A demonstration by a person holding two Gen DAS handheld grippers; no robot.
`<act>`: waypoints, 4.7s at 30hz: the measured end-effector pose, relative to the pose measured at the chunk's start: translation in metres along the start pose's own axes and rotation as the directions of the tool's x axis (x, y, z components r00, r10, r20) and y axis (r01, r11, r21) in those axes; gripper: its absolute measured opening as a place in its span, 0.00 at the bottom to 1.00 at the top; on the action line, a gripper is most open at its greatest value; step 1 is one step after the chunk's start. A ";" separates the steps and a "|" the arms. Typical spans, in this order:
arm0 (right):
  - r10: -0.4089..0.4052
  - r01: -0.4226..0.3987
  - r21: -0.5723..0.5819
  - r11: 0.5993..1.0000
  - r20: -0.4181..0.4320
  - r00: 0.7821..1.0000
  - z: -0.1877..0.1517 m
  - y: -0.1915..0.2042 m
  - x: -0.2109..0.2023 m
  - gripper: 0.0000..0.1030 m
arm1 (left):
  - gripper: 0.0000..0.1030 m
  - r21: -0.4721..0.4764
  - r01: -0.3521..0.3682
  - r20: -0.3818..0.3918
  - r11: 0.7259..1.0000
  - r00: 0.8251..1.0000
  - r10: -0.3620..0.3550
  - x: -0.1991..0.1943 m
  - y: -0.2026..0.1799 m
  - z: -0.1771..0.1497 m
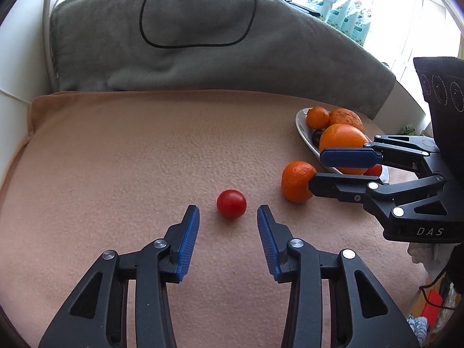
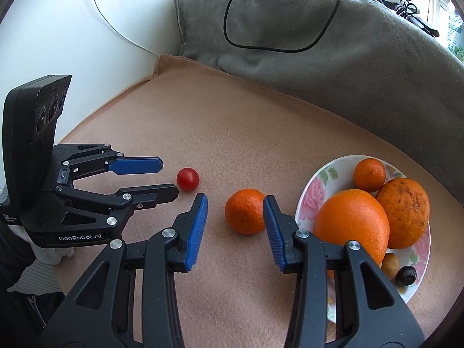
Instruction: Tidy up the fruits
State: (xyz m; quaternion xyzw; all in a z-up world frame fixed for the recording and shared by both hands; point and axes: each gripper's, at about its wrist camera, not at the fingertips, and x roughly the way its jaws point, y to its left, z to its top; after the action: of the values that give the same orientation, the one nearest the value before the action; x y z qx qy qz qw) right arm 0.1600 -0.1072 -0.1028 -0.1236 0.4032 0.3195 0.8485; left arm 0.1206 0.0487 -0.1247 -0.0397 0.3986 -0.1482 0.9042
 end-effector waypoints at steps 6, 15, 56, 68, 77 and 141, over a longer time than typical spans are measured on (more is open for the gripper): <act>-0.009 0.008 -0.019 1.000 -0.021 1.000 0.008 -0.001 0.013 0.40 | 0.36 0.018 -0.001 -0.009 1.000 1.000 0.001 0.006 -0.001 0.005; -0.028 0.026 -0.043 0.999 -0.050 0.998 0.008 -0.002 0.021 0.40 | 0.33 0.043 -0.014 -0.036 0.999 0.999 0.016 0.019 -0.001 0.011; -0.027 0.028 -0.023 0.999 0.033 0.999 -0.002 0.003 0.004 0.35 | 0.22 0.048 -0.033 -0.006 0.998 0.999 0.034 0.001 -0.006 0.013; -0.034 0.027 0.061 0.998 0.118 0.992 -0.025 -0.012 -0.047 0.35 | 0.22 0.074 0.004 0.027 0.997 1.000 -0.006 -0.009 -0.032 0.023; -0.092 0.069 0.146 0.987 0.160 0.983 -0.052 -0.040 -0.088 0.35 | 0.22 0.113 0.056 0.041 0.992 0.997 -0.061 -0.008 -0.064 0.030; -0.214 0.114 0.445 0.888 0.181 0.960 -0.084 -0.166 -0.111 0.67 | 0.70 0.294 0.104 0.090 0.950 0.987 -0.136 0.018 -0.189 0.072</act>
State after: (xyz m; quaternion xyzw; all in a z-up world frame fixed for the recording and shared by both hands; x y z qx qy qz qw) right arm 0.1635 -0.3230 -0.0800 0.0701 0.3531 0.1613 0.9189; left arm 0.1406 -0.1397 -0.0528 0.0604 0.3196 -0.2571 0.9100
